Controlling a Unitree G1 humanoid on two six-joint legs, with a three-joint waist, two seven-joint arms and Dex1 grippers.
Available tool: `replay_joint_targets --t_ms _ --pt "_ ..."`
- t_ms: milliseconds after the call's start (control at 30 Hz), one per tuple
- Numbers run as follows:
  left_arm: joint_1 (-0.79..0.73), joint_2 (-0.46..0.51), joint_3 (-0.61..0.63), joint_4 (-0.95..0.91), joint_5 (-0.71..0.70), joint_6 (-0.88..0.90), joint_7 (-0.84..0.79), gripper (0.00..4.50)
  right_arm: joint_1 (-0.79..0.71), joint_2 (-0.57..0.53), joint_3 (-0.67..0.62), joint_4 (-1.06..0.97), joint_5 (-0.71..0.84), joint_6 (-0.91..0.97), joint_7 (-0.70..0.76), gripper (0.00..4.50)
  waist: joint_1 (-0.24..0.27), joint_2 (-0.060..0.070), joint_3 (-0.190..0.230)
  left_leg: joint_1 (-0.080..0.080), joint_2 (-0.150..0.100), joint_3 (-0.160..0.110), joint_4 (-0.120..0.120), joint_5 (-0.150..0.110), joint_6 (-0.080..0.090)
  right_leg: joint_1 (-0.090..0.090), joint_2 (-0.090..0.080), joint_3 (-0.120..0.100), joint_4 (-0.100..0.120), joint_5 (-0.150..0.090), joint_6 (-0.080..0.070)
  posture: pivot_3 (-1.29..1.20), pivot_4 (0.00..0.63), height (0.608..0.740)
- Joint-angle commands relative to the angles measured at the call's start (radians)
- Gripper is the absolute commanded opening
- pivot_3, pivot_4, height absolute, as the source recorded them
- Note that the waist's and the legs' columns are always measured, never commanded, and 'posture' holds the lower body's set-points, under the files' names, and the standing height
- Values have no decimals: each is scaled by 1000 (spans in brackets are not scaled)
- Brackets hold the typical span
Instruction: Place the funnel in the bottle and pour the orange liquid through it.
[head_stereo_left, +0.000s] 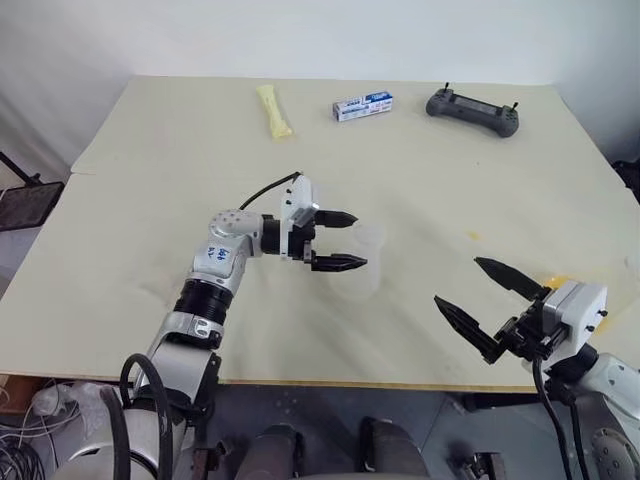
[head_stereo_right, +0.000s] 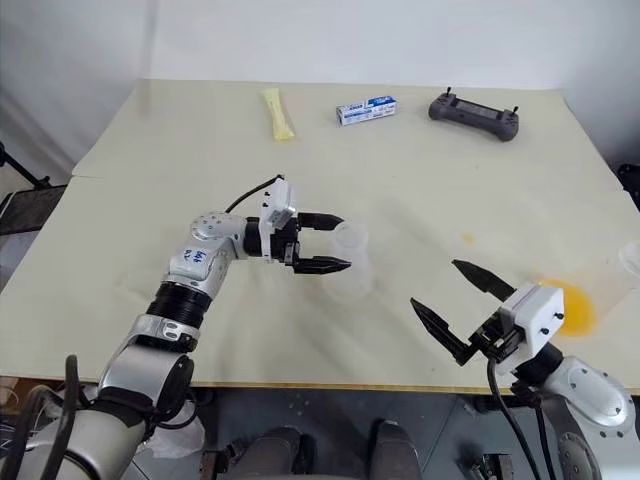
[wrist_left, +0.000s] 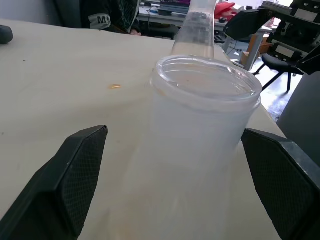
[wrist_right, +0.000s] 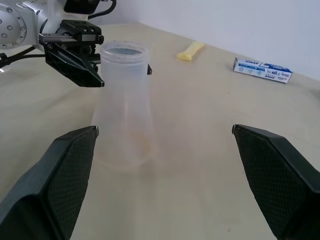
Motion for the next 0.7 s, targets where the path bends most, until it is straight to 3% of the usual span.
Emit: replay_joint_targets --t_ms 33,200,433,700 --pt "-10 27 21 -57 -27 19 -3 4492 -4 -11 -7 -11 12 -5 6 4500 0 0 0 0 0 0 0 0 0 0 0 0 0 0 0 0 150 740" --pt "3 57 27 -86 -33 39 -11 4492 -16 -17 3 1 9 -3 20 4500 -1 0 0 0 0 0 0 0 0 0 0 0 0 0 0 0 150 740" --pt "26 223 107 -149 -67 116 3 4492 -24 -43 2 23 19 3 58 4500 -5 0 0 1 1 0 -1 0 0 0 1 0 1 0 0 0 150 740" --pt "203 372 337 -305 -149 145 145 4492 -68 -68 16 72 32 13 102 4500 -5 0 0 1 1 -2 0 0 0 0 -1 1 1 0 0 0 150 740"
